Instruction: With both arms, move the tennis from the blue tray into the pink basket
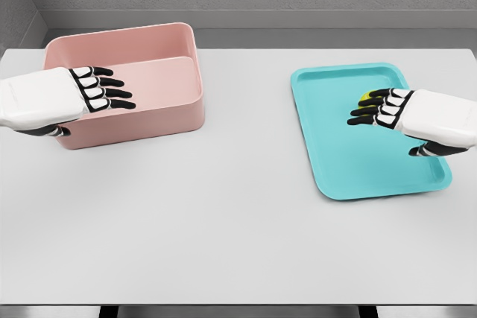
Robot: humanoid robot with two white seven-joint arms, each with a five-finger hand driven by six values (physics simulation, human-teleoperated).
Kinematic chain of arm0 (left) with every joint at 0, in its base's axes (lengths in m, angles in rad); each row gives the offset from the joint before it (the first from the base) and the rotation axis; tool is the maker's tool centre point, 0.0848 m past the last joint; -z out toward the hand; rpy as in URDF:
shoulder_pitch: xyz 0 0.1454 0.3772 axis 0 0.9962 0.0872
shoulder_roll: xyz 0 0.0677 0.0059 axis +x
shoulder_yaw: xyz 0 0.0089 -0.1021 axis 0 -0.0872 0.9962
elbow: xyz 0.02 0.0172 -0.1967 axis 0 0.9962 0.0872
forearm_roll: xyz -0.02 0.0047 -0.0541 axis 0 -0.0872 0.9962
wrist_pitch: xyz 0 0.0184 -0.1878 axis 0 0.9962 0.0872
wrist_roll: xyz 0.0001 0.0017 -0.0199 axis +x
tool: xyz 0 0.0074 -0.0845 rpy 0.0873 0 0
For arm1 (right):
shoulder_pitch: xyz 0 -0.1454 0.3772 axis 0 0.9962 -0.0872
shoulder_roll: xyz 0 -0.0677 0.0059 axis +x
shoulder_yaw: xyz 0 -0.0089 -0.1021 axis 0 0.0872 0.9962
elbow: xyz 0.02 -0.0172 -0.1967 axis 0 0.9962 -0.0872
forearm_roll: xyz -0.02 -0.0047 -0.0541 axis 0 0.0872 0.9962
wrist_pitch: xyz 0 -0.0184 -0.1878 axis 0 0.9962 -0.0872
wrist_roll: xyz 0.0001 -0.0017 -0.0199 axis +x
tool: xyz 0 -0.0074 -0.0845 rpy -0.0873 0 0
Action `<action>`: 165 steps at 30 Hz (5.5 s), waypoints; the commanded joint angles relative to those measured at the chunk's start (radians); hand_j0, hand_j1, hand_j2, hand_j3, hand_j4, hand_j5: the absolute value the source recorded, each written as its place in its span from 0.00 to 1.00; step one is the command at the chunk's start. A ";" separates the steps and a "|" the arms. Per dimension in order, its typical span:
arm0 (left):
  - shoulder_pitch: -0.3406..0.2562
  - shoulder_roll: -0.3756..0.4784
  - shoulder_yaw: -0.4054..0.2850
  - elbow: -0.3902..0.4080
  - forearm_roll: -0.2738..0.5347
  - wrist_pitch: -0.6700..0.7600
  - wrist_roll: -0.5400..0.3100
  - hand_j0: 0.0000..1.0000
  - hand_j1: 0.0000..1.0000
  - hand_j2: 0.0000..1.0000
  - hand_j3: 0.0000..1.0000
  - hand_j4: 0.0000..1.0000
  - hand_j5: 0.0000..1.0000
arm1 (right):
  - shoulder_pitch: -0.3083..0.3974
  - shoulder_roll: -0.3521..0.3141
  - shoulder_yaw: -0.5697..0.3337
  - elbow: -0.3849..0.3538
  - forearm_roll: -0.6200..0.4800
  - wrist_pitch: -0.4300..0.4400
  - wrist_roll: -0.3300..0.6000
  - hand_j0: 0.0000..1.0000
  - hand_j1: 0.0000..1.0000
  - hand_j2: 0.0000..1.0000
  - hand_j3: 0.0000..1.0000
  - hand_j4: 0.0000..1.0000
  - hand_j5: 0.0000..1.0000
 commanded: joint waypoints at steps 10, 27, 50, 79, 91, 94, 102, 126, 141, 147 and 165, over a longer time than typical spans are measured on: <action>0.003 -0.012 -0.001 0.001 0.003 0.001 -0.001 1.00 1.00 1.00 1.00 1.00 1.00 | -0.075 0.102 -0.015 0.130 0.001 0.001 0.089 1.00 1.00 1.00 1.00 1.00 1.00; 0.078 0.065 -0.017 -0.009 0.111 0.001 -0.017 1.00 1.00 1.00 1.00 1.00 1.00 | -0.502 0.508 0.315 0.707 0.119 0.001 0.331 0.99 0.99 0.99 0.99 0.99 0.99; 0.117 0.098 -0.014 -0.002 0.169 0.001 -0.018 1.00 1.00 1.00 1.00 1.00 1.00 | -0.473 0.554 0.312 0.861 0.111 0.001 0.320 0.99 0.99 0.99 0.99 0.99 0.99; 0.117 0.092 -0.009 0.000 0.169 0.001 -0.018 1.00 1.00 1.00 1.00 1.00 1.00 | -0.454 0.576 0.312 0.893 0.130 0.001 0.322 0.72 0.72 0.72 0.72 0.72 0.72; 0.115 0.092 -0.007 0.000 0.170 0.001 -0.018 1.00 1.00 1.00 1.00 1.00 1.00 | -0.451 0.576 0.311 0.890 0.128 0.001 0.325 0.53 0.53 0.53 0.53 0.53 0.53; 0.115 0.092 -0.007 0.000 0.170 0.001 -0.018 1.00 1.00 1.00 1.00 1.00 1.00 | -0.453 0.576 0.306 0.885 0.127 0.001 0.325 0.49 0.49 0.49 0.49 0.49 0.49; 0.117 0.094 -0.006 0.000 0.170 0.001 -0.018 1.00 1.00 1.00 1.00 1.00 1.00 | -0.454 0.566 0.271 0.851 0.119 0.001 0.328 0.46 0.46 0.46 0.46 0.46 0.46; 0.112 0.097 -0.004 -0.003 0.166 0.001 -0.020 1.00 1.00 1.00 1.00 1.00 1.00 | -0.417 0.398 0.246 0.250 0.151 0.001 0.380 0.42 0.42 0.42 0.42 0.42 0.42; 0.110 0.097 -0.001 -0.006 0.166 0.001 -0.020 1.00 1.00 1.00 1.00 1.00 1.00 | -0.414 0.482 0.280 0.051 0.188 0.001 0.408 0.42 0.42 0.42 0.42 0.42 0.42; 0.114 0.097 0.003 -0.006 0.166 0.001 -0.020 1.00 1.00 1.00 1.00 1.00 1.00 | -0.423 0.579 0.318 0.038 0.222 0.001 0.429 0.41 0.41 0.41 0.41 0.41 0.41; 0.114 0.097 0.003 -0.005 0.166 0.001 -0.020 1.00 1.00 1.00 1.00 1.00 1.00 | -0.431 0.850 0.383 0.190 0.292 0.001 0.439 0.41 0.41 0.41 0.41 0.41 0.41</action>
